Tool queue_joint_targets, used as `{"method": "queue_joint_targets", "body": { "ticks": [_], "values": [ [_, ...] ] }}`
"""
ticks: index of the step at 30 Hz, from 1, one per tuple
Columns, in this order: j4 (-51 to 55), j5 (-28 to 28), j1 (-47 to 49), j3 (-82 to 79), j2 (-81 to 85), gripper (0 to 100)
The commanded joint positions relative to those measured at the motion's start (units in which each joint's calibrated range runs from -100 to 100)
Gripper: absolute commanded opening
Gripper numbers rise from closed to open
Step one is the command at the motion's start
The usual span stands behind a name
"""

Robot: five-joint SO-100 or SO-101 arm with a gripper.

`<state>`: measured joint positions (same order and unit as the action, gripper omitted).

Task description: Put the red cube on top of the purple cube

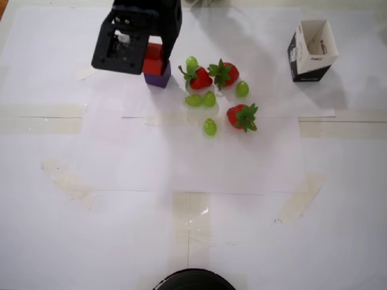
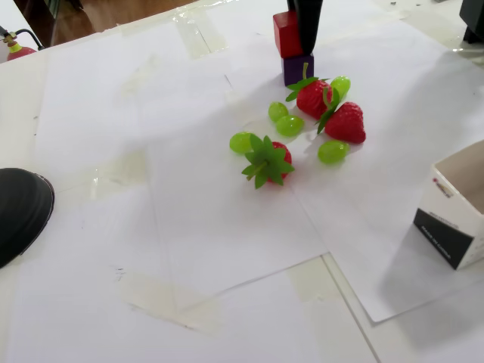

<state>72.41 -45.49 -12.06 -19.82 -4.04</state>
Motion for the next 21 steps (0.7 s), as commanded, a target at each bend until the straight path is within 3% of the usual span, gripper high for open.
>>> {"method": "queue_joint_targets", "body": {
  "ticks": [1, 6, 21],
  "values": [
    [0.9, -0.7, 1.3, 0.6, 0.7, 28],
    [3.0, -1.0, 2.2, 2.0, 1.0, 38],
    [5.3, -3.4, 4.7, 6.0, 4.2, 40]
  ]
}}
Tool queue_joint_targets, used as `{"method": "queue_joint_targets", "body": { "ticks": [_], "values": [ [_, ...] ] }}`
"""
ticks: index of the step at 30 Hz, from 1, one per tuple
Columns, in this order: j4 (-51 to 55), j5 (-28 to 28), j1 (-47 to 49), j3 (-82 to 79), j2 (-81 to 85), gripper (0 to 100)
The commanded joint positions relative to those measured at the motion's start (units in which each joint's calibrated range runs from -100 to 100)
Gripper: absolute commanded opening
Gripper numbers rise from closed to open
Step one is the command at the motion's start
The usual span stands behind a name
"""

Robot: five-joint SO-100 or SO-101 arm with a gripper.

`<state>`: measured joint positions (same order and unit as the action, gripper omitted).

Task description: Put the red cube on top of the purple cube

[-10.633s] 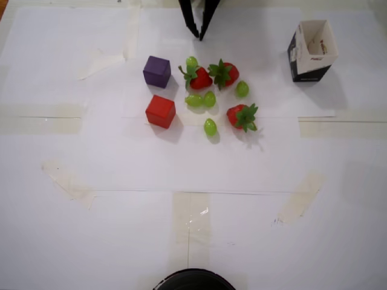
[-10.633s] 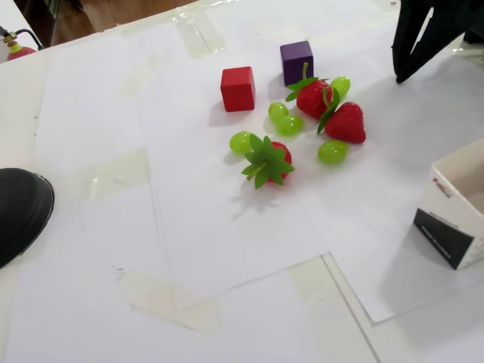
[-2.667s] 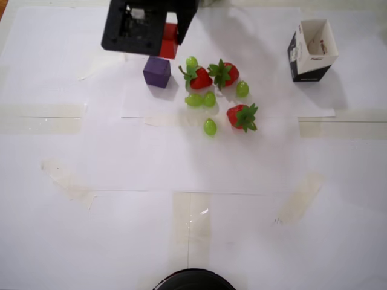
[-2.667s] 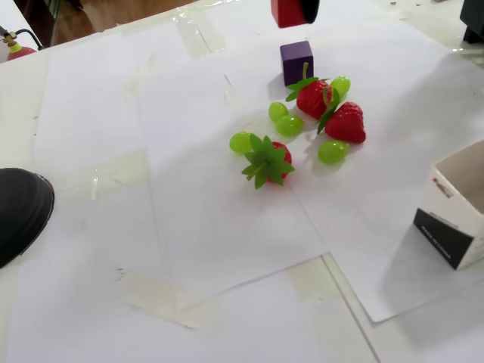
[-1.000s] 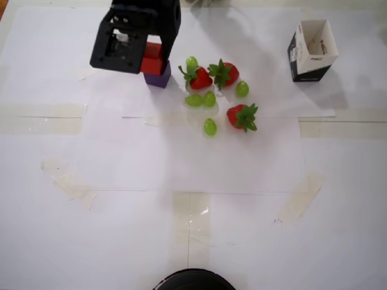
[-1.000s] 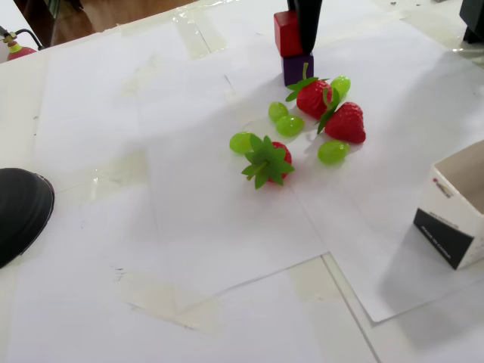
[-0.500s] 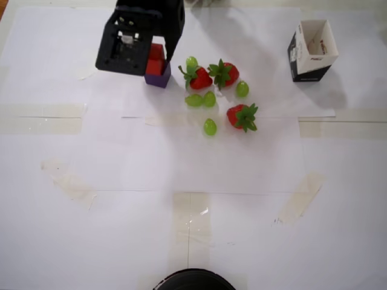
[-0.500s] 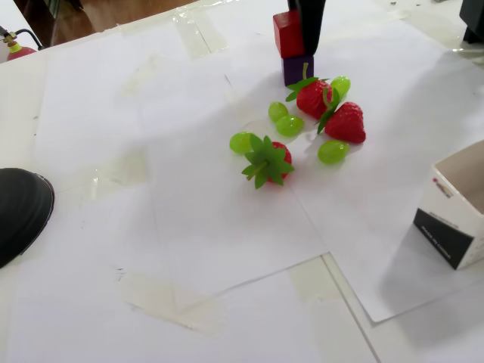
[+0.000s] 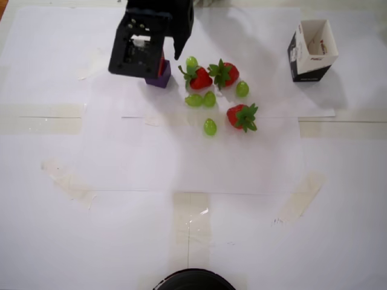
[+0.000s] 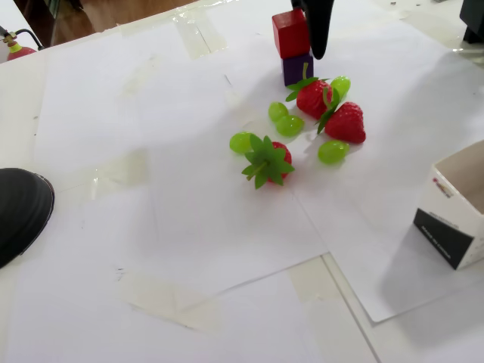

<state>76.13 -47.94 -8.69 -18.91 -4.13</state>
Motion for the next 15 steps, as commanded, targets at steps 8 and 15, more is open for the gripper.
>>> {"method": "queue_joint_targets", "body": {
  "ticks": [8, 15],
  "values": [
    [2.1, -3.9, 3.9, 7.6, 11.4, 40],
    [-1.6, -6.6, 6.4, 1.7, 26.7, 37]
  ]
}}
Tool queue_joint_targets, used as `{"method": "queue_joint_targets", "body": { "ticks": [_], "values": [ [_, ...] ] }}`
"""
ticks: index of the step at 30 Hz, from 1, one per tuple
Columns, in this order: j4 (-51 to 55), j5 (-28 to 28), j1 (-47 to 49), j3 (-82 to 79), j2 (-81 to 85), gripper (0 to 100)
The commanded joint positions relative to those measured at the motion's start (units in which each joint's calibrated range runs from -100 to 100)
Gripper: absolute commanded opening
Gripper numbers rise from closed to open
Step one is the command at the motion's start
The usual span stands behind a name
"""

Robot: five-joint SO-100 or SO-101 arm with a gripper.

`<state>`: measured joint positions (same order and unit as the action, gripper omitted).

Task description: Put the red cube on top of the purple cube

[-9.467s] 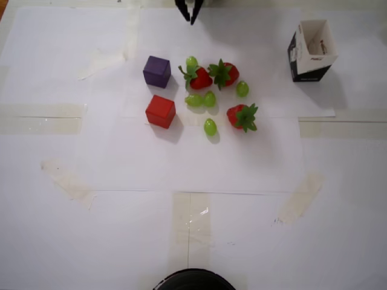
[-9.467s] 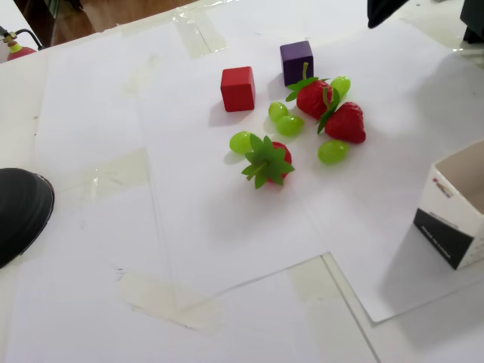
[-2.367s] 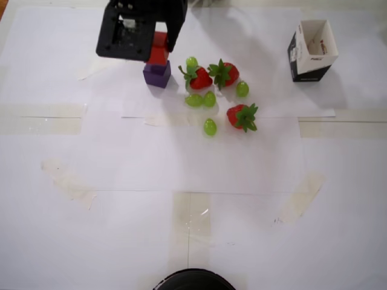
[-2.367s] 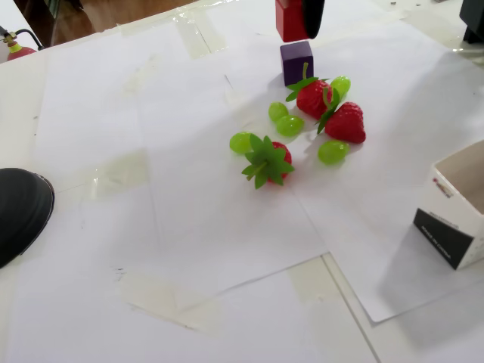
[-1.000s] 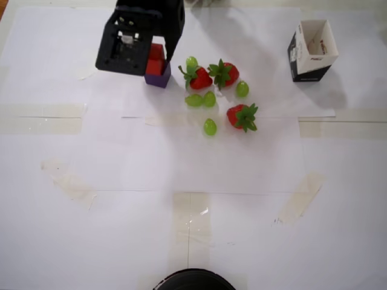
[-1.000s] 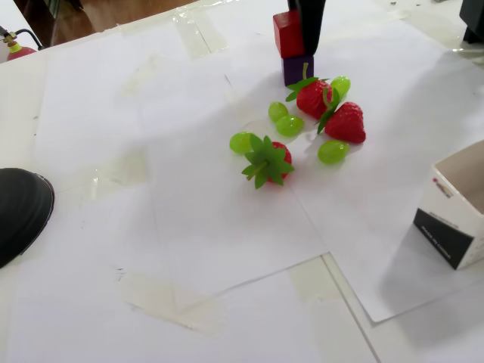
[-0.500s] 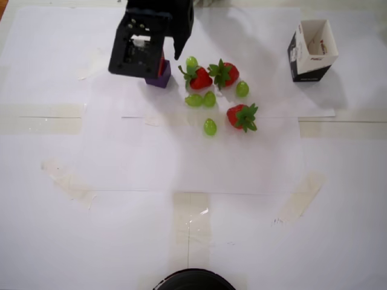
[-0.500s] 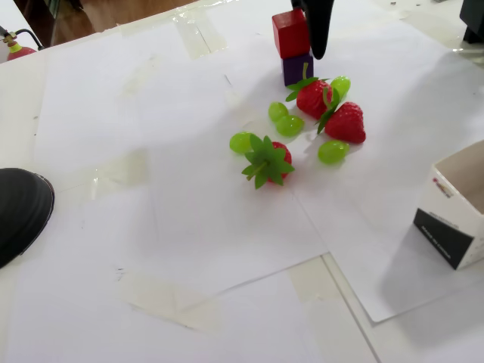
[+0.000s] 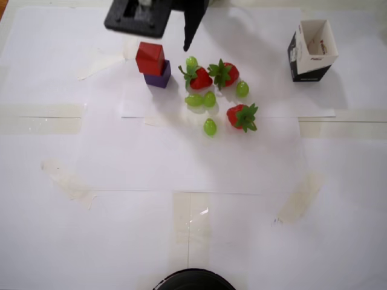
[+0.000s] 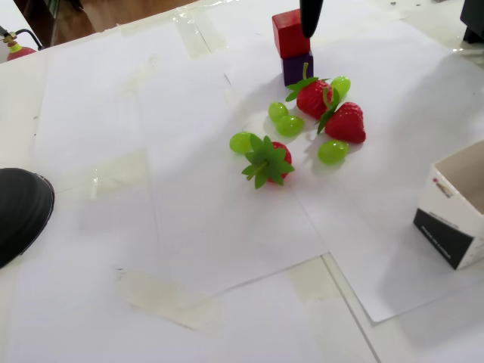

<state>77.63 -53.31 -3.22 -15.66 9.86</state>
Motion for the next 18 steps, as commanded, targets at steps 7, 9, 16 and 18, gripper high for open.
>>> {"method": "queue_joint_targets", "body": {
  "ticks": [7, 9, 16, 18],
  "values": [
    [-12.2, -1.3, 4.8, -23.6, 37.0, 22],
    [-12.9, -1.2, 5.8, -30.3, 43.1, 15],
    [-15.9, 1.9, 6.2, -46.9, 58.1, 0],
    [-19.7, 2.4, 6.2, -53.5, 64.0, 0]
  ]
}}
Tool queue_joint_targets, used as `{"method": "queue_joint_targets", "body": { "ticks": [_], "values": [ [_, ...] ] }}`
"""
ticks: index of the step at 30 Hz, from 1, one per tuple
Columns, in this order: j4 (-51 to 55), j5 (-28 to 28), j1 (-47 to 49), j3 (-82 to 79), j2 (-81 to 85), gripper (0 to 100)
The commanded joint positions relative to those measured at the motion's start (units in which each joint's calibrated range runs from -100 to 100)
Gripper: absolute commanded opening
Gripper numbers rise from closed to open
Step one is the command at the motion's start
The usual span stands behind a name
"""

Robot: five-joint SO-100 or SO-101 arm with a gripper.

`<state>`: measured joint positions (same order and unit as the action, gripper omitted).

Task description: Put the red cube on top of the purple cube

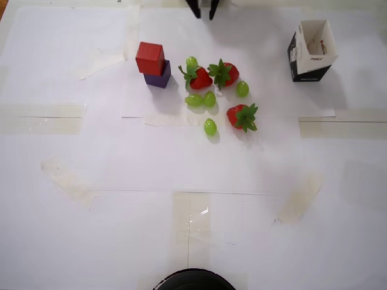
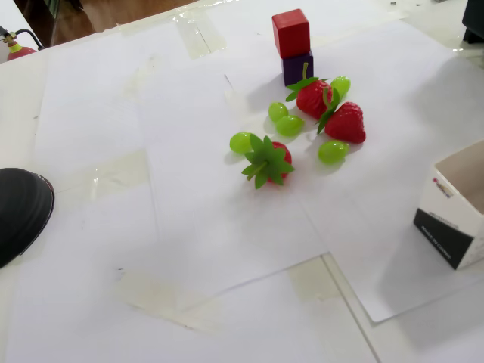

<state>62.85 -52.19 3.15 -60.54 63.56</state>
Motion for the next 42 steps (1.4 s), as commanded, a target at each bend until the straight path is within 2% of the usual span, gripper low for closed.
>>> {"method": "queue_joint_targets", "body": {
  "ticks": [1, 9, 20, 29, 42],
  "values": [
    [-7.1, 2.0, -0.1, -11.6, 13.1, 0],
    [-13.4, 3.1, -0.1, -25.0, 23.0, 0],
    [-13.1, 3.1, -0.1, -39.3, 33.9, 0],
    [-7.5, 3.8, 0.0, -39.5, 34.0, 0],
    [-7.2, 2.9, 3.4, -39.5, 34.0, 0]
  ]
}}
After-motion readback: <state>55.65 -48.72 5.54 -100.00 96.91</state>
